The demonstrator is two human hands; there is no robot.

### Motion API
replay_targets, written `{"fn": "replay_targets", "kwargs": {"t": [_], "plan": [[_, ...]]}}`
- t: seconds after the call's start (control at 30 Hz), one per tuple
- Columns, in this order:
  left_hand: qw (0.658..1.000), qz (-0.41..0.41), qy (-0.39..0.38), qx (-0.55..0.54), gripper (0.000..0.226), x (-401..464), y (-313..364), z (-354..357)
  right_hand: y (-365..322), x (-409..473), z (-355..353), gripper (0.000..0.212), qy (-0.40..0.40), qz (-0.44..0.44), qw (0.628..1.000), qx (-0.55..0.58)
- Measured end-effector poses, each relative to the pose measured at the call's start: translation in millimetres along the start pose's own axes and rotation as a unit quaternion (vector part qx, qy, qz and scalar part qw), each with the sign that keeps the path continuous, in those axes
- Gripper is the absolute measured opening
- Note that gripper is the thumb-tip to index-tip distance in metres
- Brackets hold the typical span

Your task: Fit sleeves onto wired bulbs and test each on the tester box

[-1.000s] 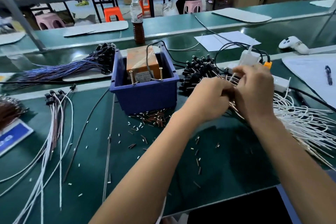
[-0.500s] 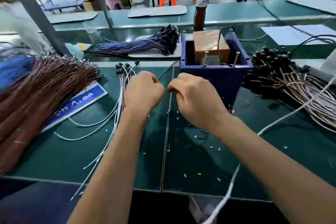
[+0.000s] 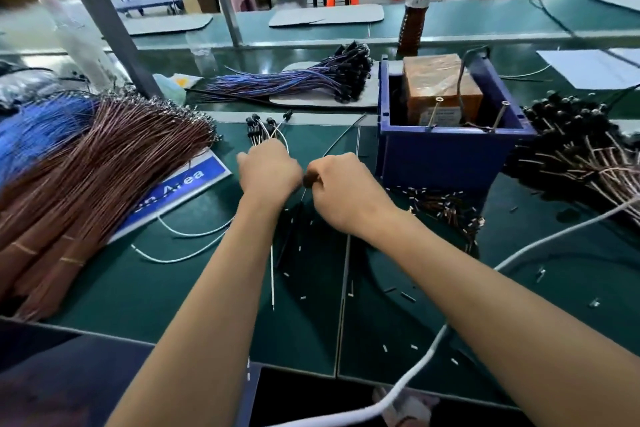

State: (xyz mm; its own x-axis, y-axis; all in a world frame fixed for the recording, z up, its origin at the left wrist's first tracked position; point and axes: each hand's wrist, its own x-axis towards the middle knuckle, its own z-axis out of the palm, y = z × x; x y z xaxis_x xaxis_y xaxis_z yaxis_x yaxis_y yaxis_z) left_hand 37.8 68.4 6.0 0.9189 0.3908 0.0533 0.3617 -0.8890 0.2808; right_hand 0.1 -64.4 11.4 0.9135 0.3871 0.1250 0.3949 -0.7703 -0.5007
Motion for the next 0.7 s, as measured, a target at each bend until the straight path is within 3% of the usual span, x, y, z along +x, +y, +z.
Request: {"fn": "replay_targets", "kwargs": {"t": [0.1,0.17,0.27,0.37,0.43,0.57,0.7], "plan": [[0.998,-0.012,-0.017,-0.055,0.028,5.2,-2.9,-0.5,0.9,5.0,3.8,0.029,0.057,0.046,0.995,0.073],[0.998,0.004,-0.005,-0.059,0.022,6.4,0.4,0.3,0.3,8.0,8.3,0.025,0.053,0.057,0.994,0.074],[0.998,0.060,-0.003,-0.035,0.027,9.1,14.7,2.0,-0.6,6.0,12.3,0.020,0.050,0.073,0.993,0.083],[0.993,0.104,-0.052,0.022,0.035,15.8,25.4,8.7,3.0,5.0,12.2,0.029,0.041,0.120,0.981,0.148],[0.993,0.112,-0.040,0.024,0.036,20.0,27.9,14.1,5.5,4.7,11.2,0.032,0.032,0.141,0.973,0.178],[0.995,0.015,0.092,0.041,0.046,26.2,15.8,18.9,7.4,4.2,13.9,0.031,0.023,0.140,0.978,0.156],[0.993,-0.015,0.075,0.094,0.037,25.1,3.8,25.7,9.0,3.3,17.4,0.032,0.018,0.134,0.979,0.155]]}}
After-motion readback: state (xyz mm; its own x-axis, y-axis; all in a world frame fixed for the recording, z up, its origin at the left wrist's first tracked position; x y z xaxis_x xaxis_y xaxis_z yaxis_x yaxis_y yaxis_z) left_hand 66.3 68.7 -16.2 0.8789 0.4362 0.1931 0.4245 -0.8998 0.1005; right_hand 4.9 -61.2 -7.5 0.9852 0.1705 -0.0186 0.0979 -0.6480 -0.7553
